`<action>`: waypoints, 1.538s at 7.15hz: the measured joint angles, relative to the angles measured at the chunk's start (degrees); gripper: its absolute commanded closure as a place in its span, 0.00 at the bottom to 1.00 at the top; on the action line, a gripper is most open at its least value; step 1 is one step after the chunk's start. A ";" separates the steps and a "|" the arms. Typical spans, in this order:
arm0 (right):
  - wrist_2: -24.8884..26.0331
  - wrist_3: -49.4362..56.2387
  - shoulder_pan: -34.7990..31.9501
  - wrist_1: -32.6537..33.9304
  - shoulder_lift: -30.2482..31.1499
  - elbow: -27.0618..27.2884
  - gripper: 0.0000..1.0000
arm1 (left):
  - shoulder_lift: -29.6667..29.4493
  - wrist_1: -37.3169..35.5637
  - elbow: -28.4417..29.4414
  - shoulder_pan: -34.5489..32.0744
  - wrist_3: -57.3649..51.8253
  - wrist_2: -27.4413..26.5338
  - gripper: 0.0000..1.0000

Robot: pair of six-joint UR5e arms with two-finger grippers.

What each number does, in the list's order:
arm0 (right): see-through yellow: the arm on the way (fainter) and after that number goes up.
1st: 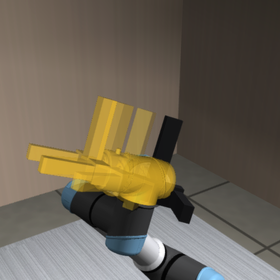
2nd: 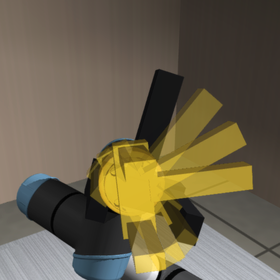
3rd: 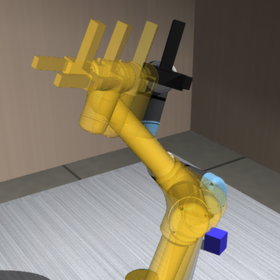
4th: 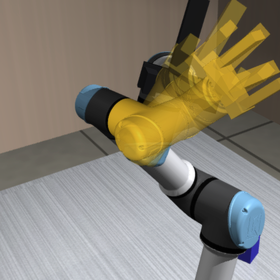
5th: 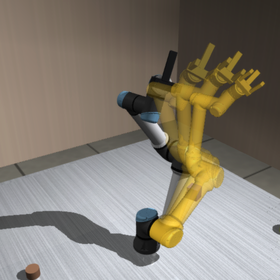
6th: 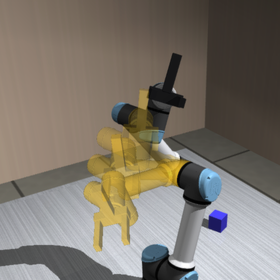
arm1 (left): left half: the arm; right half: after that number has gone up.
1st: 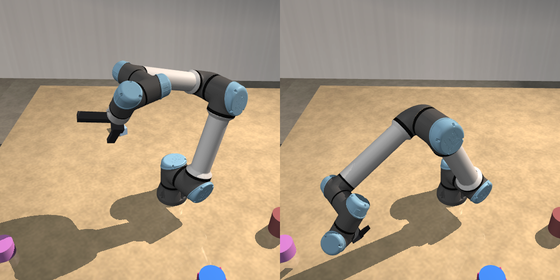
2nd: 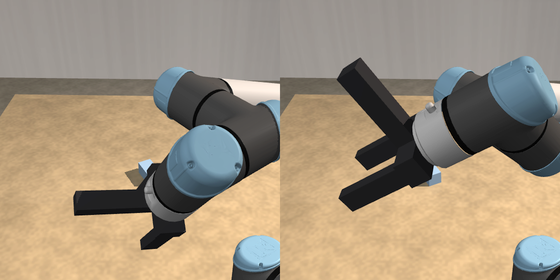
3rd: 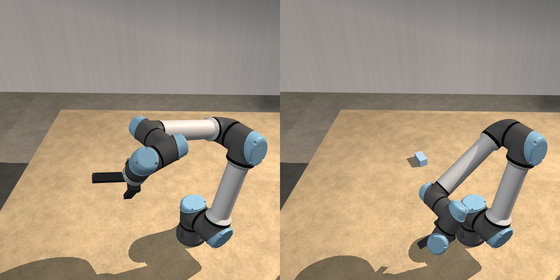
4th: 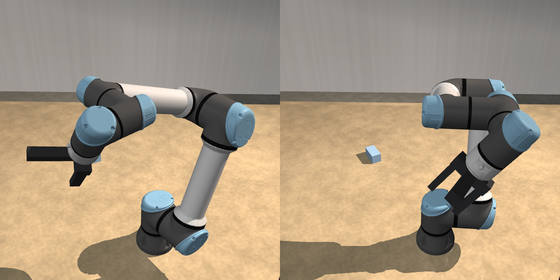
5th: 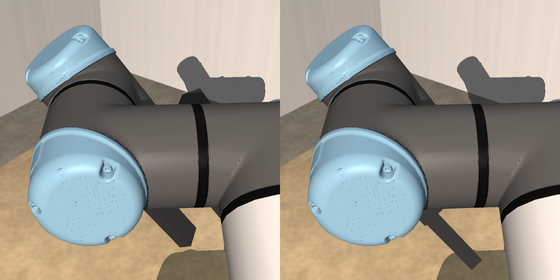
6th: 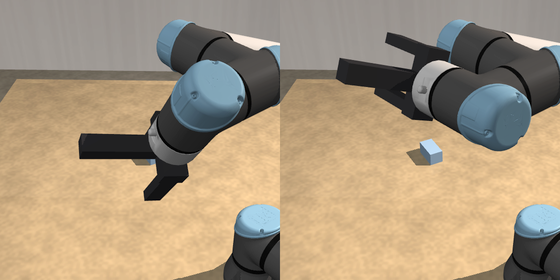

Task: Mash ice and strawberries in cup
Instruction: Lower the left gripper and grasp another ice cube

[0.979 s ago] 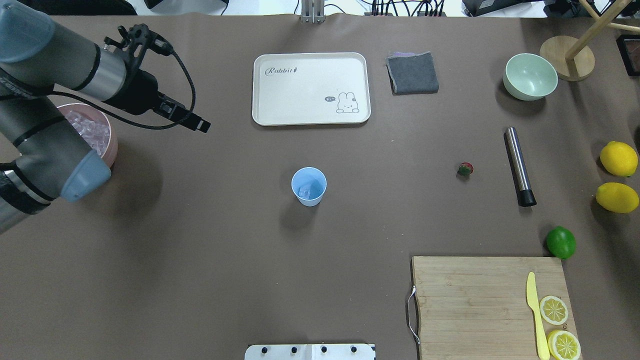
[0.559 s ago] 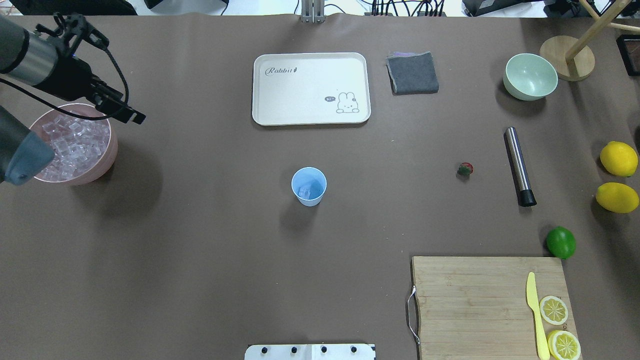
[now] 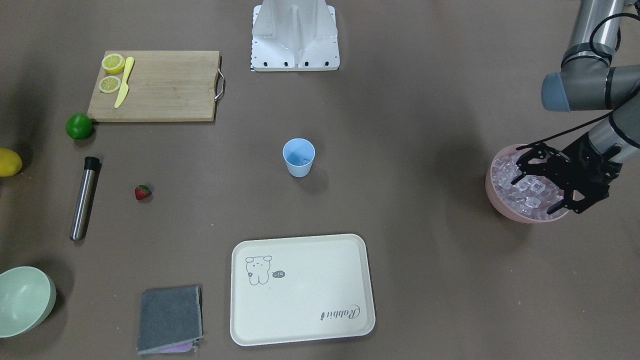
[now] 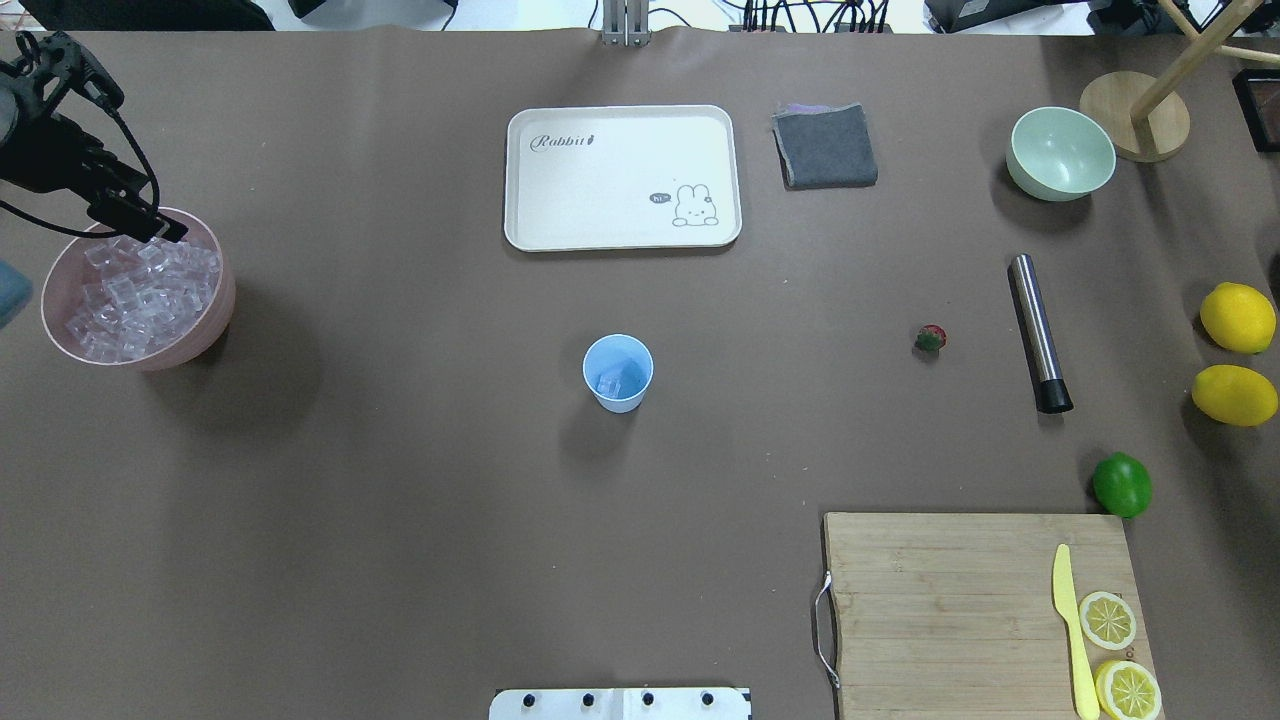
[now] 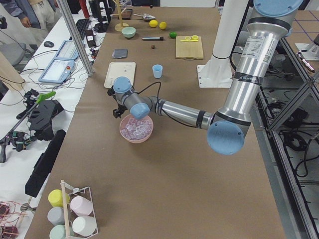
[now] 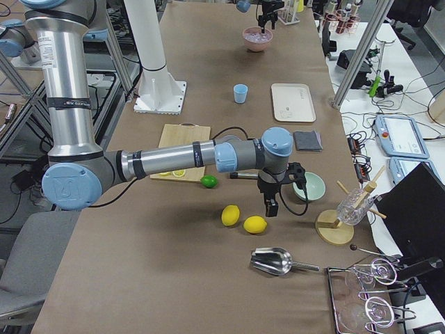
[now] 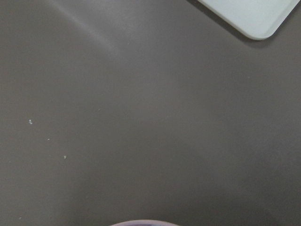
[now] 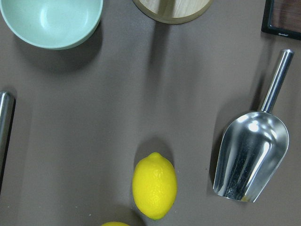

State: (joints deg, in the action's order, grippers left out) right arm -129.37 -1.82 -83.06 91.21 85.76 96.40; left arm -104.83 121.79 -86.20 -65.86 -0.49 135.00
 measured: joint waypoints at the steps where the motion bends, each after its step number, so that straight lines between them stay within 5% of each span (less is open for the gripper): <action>1: 0.05 -0.01 0.00 -0.06 -0.03 -0.06 0.00 | 0.83 -0.23 0.30 0.06 -0.90 -0.55 0.03; 9: 0.51 0.07 0.01 -0.24 0.44 -0.07 0.00 | 5.62 -0.33 -0.38 5.83 -2.44 -6.29 0.05; 10: 0.56 0.07 0.00 -0.24 0.49 -0.07 0.00 | 6.13 -0.32 -0.45 6.15 -3.05 -7.36 0.11; 11: 0.58 0.07 0.00 -0.24 0.55 -0.04 0.00 | 6.51 -0.34 -0.53 6.33 -3.42 -7.91 0.40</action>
State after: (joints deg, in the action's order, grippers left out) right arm -128.80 -1.76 -83.06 90.96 86.32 96.35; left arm -98.32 121.44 -86.73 -59.54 -3.91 127.09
